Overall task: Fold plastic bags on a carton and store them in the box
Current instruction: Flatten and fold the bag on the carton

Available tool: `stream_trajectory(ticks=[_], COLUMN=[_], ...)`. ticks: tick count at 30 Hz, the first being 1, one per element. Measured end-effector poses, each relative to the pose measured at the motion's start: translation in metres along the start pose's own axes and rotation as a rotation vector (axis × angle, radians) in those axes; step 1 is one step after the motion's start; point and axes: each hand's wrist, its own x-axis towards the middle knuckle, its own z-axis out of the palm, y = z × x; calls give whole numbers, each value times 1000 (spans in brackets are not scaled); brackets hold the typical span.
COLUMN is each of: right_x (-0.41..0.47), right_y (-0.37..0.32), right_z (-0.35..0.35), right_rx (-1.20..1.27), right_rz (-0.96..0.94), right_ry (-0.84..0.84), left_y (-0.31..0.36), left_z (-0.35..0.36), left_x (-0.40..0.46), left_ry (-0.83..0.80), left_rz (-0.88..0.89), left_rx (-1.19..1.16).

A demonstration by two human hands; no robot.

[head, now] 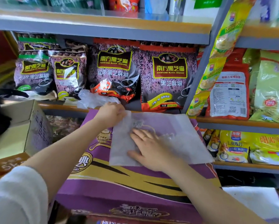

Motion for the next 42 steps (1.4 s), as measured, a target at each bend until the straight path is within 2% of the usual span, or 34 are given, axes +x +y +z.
stream_trajectory(ticks=[5, 8, 11, 12, 14, 15, 16, 18, 19, 22, 25, 28, 32, 34, 36, 37, 39, 40, 42], right_x=[-2, -3, -3, -3, -3, -3, -2, -1, -1, -2, -8, -22, -44, -51, -55, -56, -55, -55, -55], right_y=[1, 3, 3, 3, 3, 3, 3, 3, 3, 4, 10, 38, 86, 96, 96, 98, 109, 115, 126], right_z=[4, 3, 3, 3, 4, 4, 5, 7, 8, 9, -2, -15, -6, -6, -15, -19, -21, -19, -11], right_rx=[13, 20, 32, 17, -17, -26, -31, -43, -42, -13, 19, 52, 17, 200, 480, 542, 516, 495, 457], right_rz=[24, 41, 60, 56, 48, 45, 46, 56, 65, 91, 122, 241, 375, 333, 283, 283, 394, 493, 657], right_ry=[-14, -89, -116, -120, -104, -93, -87, -84, -85, -120, -93, -64, -121, -45, 151, 266, 421, 422, 341], left_y=[5, -1, 8, 12, 18, 19, 20, 21, 19, 18, 17, 17, 24, 28, 35, 43, 65, 77, 100], left_z=[-5, 2, -1, -2, 3, 10, 17, 26, 30, 29, 24, 23, 19, 16, 10, 8, 6, 8, 18], left_x=[2, 8, 3, -3, -24, -39, -57, -83, -88, -79, -65, -66, -68, -71, -77, -81, -91, -97, -108], left_ry=[7, 2, 67, 134, 250, 241, 129, -105, -143, -119, -165, -204, -172, -164, -96, -35, 57, 53, 57], left_rz=[-50, -23, 6, 69, 310, 408, 428, 301, 239, 178, 227, 247, 202, 192, 197, 216, 311, 388, 546], left_rx=[-181, 25, 185, 181, 128, 134, 123, 118, 128, 172, 175, 199, 218, 242, 257, 238, 93, 27, 49])
